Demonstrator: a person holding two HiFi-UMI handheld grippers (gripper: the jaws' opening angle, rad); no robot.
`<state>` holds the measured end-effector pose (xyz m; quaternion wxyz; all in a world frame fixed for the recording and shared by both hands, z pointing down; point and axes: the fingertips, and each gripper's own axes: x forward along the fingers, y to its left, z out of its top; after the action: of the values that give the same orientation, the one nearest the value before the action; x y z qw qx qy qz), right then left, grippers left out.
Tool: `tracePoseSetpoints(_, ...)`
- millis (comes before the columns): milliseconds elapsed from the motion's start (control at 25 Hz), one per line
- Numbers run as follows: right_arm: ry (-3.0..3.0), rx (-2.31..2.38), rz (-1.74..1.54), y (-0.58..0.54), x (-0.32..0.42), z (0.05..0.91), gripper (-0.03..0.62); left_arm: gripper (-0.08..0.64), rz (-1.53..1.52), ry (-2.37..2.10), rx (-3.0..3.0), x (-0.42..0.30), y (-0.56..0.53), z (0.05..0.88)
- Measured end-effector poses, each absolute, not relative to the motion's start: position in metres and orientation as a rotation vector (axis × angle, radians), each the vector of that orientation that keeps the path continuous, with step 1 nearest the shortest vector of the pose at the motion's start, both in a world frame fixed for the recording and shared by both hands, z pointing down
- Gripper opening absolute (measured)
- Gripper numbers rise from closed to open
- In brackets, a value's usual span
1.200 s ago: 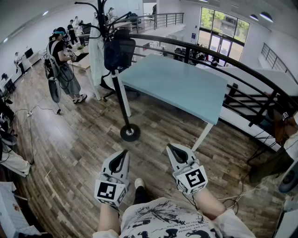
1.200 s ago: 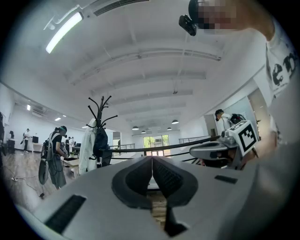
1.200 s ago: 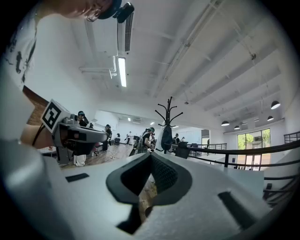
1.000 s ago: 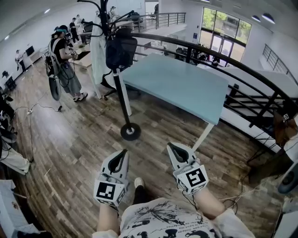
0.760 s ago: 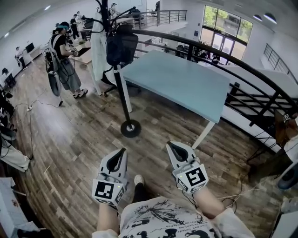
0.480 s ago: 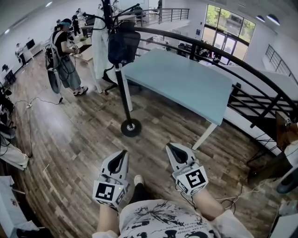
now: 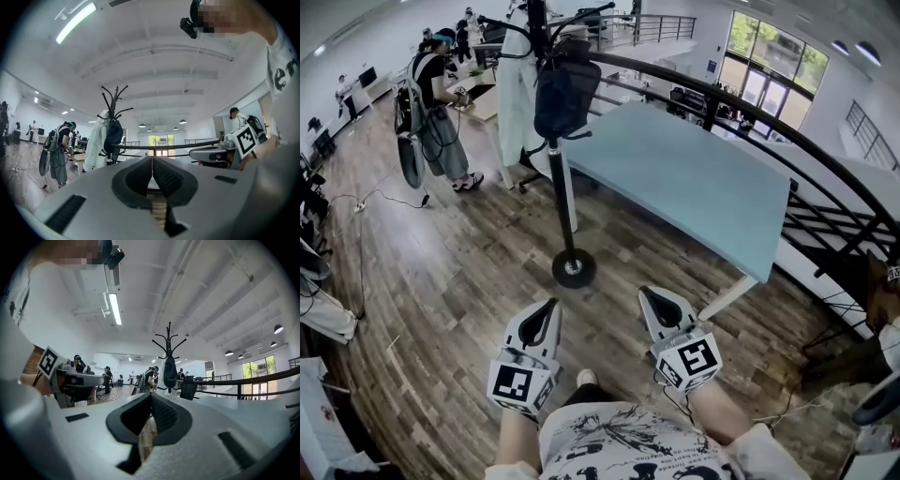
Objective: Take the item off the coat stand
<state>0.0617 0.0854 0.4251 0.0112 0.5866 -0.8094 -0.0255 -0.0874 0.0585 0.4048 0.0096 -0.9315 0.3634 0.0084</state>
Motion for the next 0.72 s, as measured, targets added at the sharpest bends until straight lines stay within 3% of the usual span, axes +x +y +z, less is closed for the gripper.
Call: tracePoseSetpoints(720,-2.570,1.806,-0.091,-0.163,0.036,0.411,-0.006,0.005,0.021,1.169,-2.879,-0.109,-0.166,0.391)
